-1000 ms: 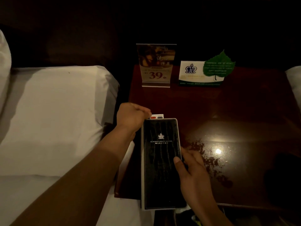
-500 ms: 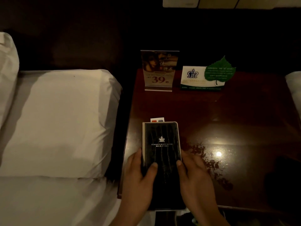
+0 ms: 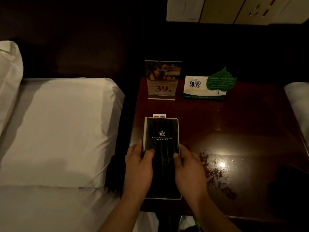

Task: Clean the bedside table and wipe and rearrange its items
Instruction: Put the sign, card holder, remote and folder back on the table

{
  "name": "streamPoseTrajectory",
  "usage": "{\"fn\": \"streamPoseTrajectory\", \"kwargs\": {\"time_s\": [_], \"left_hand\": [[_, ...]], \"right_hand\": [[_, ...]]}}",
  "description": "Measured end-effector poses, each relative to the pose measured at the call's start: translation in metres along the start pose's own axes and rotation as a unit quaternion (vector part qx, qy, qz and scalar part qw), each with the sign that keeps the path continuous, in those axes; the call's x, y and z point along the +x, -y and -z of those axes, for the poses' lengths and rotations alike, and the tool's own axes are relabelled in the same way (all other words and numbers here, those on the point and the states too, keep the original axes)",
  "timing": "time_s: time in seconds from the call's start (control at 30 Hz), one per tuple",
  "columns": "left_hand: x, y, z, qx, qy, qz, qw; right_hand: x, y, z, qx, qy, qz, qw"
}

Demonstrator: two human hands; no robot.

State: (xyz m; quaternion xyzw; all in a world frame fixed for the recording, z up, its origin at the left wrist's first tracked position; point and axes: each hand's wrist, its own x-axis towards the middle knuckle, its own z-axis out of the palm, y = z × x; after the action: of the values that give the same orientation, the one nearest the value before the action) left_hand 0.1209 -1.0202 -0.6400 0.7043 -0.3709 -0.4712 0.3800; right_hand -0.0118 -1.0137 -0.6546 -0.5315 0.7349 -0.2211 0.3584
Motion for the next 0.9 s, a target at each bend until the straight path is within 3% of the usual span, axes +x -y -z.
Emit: {"fn": "streamPoseTrajectory", "kwargs": {"time_s": [0.27, 0.5, 0.9], "left_hand": [[-0.008, 0.014, 0.007, 0.039, 0.039, -0.007, 0.998], [-0.013, 0.01, 0.01, -0.039, 0.039, 0.037, 0.998], [-0.01, 0.019, 0.011, -0.035, 0.05, 0.021, 0.998]], "right_hand": [[-0.003, -0.005, 0.0, 0.022, -0.005, 0.015, 1.0], [0.001, -0.008, 0.0, 0.016, 0.004, 0.015, 1.0], [-0.001, -0.008, 0.001, 0.04, 0.001, 0.012, 0.999]]}}
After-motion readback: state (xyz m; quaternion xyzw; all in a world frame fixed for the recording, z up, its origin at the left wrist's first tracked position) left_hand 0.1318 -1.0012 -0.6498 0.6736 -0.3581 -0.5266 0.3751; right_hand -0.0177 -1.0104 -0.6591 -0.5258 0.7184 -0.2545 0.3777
